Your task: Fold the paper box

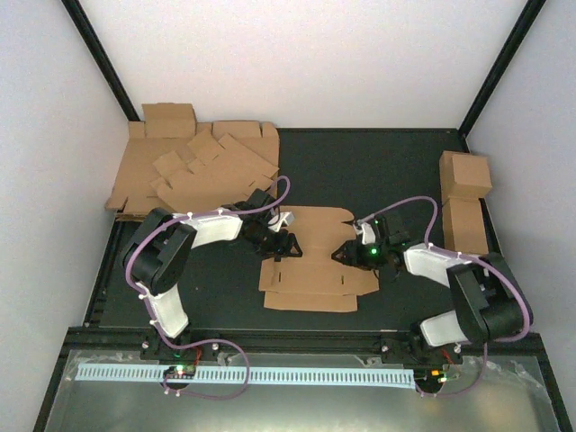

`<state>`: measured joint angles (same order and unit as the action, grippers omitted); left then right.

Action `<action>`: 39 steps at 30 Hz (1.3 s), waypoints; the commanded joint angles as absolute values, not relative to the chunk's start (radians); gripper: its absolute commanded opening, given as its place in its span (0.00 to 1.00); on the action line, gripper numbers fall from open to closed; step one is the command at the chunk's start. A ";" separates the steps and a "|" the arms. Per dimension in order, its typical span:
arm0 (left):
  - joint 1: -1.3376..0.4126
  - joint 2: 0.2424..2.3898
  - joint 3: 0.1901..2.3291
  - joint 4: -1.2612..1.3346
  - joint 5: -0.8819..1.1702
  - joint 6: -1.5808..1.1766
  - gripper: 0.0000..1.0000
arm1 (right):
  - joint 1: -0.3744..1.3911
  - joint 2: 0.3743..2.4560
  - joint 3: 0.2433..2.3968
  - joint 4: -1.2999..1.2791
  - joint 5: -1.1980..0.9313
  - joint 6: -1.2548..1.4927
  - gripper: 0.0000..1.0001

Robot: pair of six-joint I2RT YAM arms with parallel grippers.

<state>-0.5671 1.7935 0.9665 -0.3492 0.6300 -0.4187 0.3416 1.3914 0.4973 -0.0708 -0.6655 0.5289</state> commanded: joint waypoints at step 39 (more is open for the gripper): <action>-0.952 0.979 0.668 -0.510 0.371 -0.815 0.88 | 0.341 1.617 1.056 -0.265 -0.537 0.328 0.63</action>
